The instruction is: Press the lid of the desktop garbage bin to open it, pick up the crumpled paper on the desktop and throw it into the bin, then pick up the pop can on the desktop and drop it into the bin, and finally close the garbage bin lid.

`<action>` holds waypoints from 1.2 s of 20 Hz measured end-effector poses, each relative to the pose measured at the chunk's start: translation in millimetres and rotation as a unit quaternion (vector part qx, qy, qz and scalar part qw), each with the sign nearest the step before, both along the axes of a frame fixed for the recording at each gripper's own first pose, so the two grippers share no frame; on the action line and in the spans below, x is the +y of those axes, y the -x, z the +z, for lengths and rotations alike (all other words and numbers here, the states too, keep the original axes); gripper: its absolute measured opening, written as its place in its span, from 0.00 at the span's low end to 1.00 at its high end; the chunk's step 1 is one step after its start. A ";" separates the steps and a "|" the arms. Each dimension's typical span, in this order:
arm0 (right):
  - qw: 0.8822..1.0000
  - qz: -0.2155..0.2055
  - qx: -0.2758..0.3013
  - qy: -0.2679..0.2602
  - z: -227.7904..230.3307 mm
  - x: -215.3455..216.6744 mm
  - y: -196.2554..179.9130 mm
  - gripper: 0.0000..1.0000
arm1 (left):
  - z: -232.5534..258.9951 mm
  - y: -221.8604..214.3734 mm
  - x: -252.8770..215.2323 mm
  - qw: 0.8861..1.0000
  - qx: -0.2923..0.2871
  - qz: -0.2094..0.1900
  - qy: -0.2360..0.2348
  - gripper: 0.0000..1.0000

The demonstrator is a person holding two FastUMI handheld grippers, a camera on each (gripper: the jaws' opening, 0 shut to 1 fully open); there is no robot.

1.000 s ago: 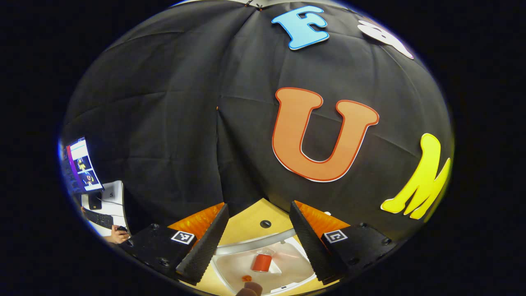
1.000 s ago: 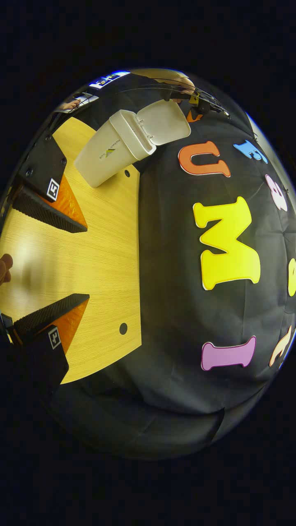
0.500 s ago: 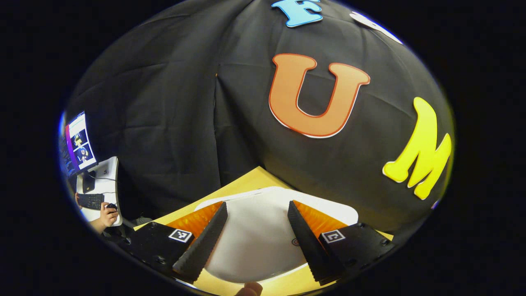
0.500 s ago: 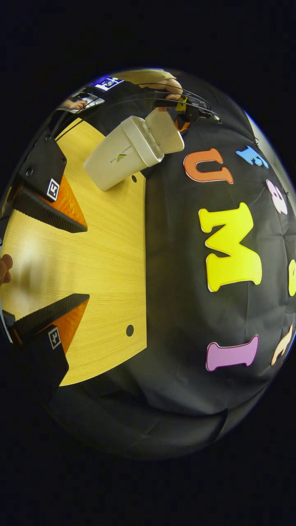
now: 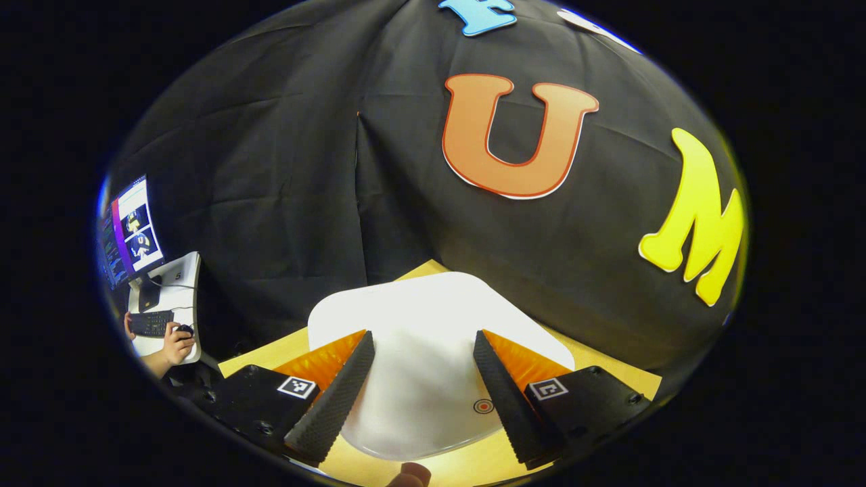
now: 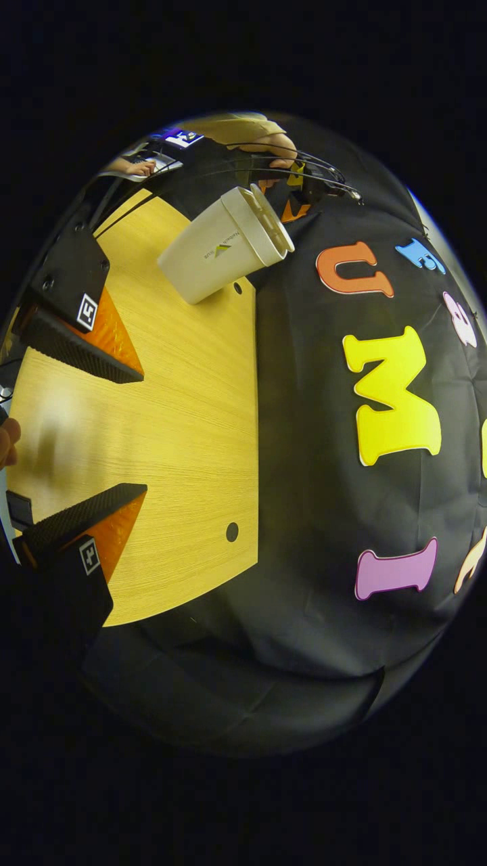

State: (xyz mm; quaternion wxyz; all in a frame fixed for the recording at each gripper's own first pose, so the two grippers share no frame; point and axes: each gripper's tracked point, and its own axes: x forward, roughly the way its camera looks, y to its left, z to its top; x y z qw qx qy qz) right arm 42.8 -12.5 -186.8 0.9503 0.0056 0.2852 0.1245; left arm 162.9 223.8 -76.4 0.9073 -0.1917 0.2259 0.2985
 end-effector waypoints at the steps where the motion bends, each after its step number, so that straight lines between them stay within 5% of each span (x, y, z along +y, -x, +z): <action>1: 1.000 0.002 0.002 0.002 -2.6 -1.8 -0.1 0.95 | -1.9 0.9 -2.8 1.000 -0.001 0.001 -0.001 0.98; 7: 1.000 0.016 0.009 0.002 -11.0 -4.8 5.0 0.95 | -12.2 2.6 -12.2 0.999 0.022 -0.005 -0.034 0.98; 15: 0.999 0.034 0.022 -0.007 -26.0 0.7 17.5 0.95 | -17.2 2.2 -15.3 0.998 -0.022 0.007 -0.066 0.99; 24: 0.997 0.035 0.031 -0.060 -32.3 10.2 27.9 0.95 | -20.9 -2.4 -17.6 0.990 0.022 -0.024 -0.135 0.99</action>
